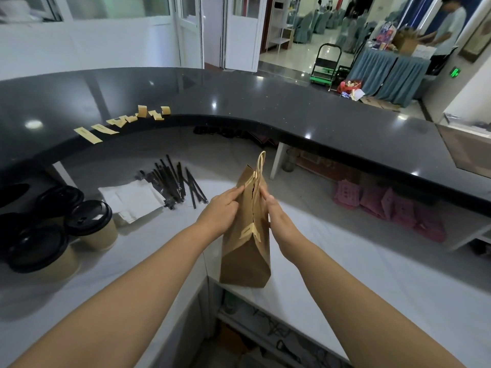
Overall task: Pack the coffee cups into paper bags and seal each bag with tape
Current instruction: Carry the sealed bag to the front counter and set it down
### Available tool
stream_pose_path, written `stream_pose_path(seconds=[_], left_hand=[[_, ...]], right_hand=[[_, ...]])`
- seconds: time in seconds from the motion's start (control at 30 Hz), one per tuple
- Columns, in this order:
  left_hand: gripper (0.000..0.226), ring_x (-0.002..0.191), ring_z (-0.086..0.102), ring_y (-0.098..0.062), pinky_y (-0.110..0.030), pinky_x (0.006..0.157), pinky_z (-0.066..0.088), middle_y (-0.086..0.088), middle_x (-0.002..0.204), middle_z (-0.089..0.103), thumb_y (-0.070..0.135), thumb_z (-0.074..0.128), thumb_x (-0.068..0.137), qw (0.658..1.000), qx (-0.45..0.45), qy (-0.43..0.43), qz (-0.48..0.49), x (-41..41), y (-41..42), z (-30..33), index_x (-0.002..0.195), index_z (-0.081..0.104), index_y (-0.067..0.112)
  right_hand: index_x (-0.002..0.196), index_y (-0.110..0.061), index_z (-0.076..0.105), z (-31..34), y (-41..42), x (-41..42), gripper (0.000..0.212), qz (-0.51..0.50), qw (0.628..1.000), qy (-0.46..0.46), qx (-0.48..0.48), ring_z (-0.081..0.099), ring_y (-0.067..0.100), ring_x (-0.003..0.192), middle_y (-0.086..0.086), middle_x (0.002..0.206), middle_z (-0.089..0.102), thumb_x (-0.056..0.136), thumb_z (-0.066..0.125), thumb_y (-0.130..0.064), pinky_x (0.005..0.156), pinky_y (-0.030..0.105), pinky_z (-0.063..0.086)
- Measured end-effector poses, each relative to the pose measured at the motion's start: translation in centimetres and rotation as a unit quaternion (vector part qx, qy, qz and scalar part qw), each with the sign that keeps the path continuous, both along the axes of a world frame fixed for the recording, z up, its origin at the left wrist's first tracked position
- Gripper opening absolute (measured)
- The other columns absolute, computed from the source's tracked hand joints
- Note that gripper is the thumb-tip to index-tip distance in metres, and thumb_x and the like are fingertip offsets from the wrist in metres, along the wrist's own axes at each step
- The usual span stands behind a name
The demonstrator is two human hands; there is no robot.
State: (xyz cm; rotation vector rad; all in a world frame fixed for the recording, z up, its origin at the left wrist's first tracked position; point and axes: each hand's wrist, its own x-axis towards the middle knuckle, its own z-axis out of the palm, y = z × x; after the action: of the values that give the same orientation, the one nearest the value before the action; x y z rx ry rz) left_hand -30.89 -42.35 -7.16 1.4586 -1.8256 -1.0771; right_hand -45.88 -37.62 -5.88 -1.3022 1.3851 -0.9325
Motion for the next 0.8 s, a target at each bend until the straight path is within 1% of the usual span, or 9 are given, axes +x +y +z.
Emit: stream_pose_path(seconds=[0.1, 0.2, 0.3, 0.37, 0.43, 0.53, 0.6, 0.67, 0.8], left_hand=[[0.051, 0.137, 0.031, -0.015, -0.029, 0.11, 0.026, 0.007, 0.15, 0.034, 0.013, 0.03, 0.097, 0.999, 0.048, 0.021, -0.001, 0.7, 0.5, -0.7, 0.145, 0.034, 0.029], [0.052, 0.136, 0.034, -0.014, -0.031, 0.111, 0.03, 0.01, 0.149, 0.035, 0.013, 0.033, 0.098, 0.994, 0.097, 0.056, -0.01, 2.0, 1.4, -2.2, 0.145, 0.032, 0.033], [0.059, 0.131, 0.042, -0.018, -0.036, 0.109, 0.035, 0.007, 0.143, 0.041, 0.001, 0.034, 0.095, 0.99, 0.127, 0.061, -0.03, 3.2, 2.6, -3.3, 0.145, 0.031, 0.031], [0.072, 0.122, 0.05, -0.019, -0.033, 0.1, 0.042, 0.006, 0.141, 0.043, -0.013, 0.033, 0.089, 0.987, 0.142, 0.045, -0.063, 4.0, 3.7, -3.8, 0.146, 0.029, 0.031], [0.083, 0.122, 0.049, -0.017, -0.026, 0.09, 0.045, 0.007, 0.14, 0.042, -0.018, 0.039, 0.084, 0.98, 0.161, 0.025, -0.11, 4.9, 4.8, -4.4, 0.147, 0.024, 0.033], [0.094, 0.125, 0.043, -0.017, -0.022, 0.081, 0.049, 0.01, 0.137, 0.041, -0.006, 0.061, 0.079, 0.967, 0.188, 0.024, -0.171, 5.6, 6.2, -5.2, 0.148, 0.014, 0.036], [0.101, 0.126, 0.04, -0.017, -0.019, 0.079, 0.049, 0.01, 0.135, 0.041, 0.006, 0.072, 0.076, 0.965, 0.195, 0.041, -0.173, 5.6, 6.9, -5.7, 0.148, 0.009, 0.037], [0.105, 0.128, 0.037, -0.017, -0.018, 0.087, 0.046, 0.011, 0.136, 0.041, 0.014, 0.078, 0.074, 0.964, 0.2, 0.075, -0.161, 5.3, 7.3, -6.0, 0.148, 0.007, 0.037], [0.094, 0.125, 0.04, -0.013, -0.021, 0.093, 0.044, 0.022, 0.127, 0.046, 0.021, 0.077, 0.076, 0.964, 0.188, 0.126, -0.141, 4.8, 8.0, -6.0, 0.146, 0.016, 0.038]], right_hand=[[0.145, -0.045, 0.022, -0.3, 1.0, -0.5, 0.053, -0.001, 1.0, -0.014, 0.0, 0.031, 0.007, 0.133, -0.014, 0.147, 0.03, 0.094, 0.017, -0.059, 0.109, 0.033, 0.028], [0.149, -0.038, 0.016, -1.9, 2.3, -1.6, 0.054, -0.036, 0.998, -0.007, 0.053, 0.024, 0.017, 0.143, -0.008, 0.157, 0.018, 0.097, 0.022, -0.054, 0.116, 0.042, 0.025], [0.15, -0.029, 0.018, -4.4, 3.9, -3.1, 0.05, -0.043, 0.994, 0.001, 0.101, 0.028, 0.018, 0.142, -0.005, 0.157, 0.021, 0.104, 0.034, -0.022, 0.115, 0.041, 0.028], [0.149, -0.028, 0.02, -5.7, 5.1, -4.0, 0.068, -0.015, 0.991, 0.025, 0.131, 0.031, 0.016, 0.14, -0.005, 0.156, 0.024, 0.093, 0.038, 0.004, 0.109, 0.035, 0.034], [0.151, -0.027, 0.018, -6.7, 6.1, -4.2, 0.081, 0.02, 0.987, 0.041, 0.152, 0.028, 0.015, 0.142, -0.007, 0.156, 0.024, 0.083, 0.042, 0.011, 0.102, 0.03, 0.038], [0.15, -0.032, 0.019, -7.2, 7.1, -3.5, 0.092, 0.06, 0.987, 0.02, 0.15, 0.03, 0.015, 0.139, -0.01, 0.153, 0.028, 0.073, 0.057, 0.001, 0.095, 0.027, 0.047], [0.148, -0.035, 0.023, -7.2, 7.5, -2.7, 0.088, 0.057, 0.99, 0.001, 0.132, 0.036, 0.013, 0.133, -0.013, 0.146, 0.035, 0.077, 0.068, -0.007, 0.092, 0.024, 0.049], [0.147, -0.037, 0.025, -7.2, 7.7, -2.1, 0.084, 0.039, 0.992, -0.017, 0.12, 0.036, 0.011, 0.132, -0.014, 0.144, 0.037, 0.08, 0.071, -0.015, 0.1, 0.03, 0.045], [0.146, -0.036, 0.027, -7.5, 8.5, -1.5, 0.085, 0.013, 0.992, -0.039, 0.118, 0.037, 0.015, 0.133, -0.01, 0.143, 0.041, 0.075, 0.071, -0.026, 0.109, 0.043, 0.04]])
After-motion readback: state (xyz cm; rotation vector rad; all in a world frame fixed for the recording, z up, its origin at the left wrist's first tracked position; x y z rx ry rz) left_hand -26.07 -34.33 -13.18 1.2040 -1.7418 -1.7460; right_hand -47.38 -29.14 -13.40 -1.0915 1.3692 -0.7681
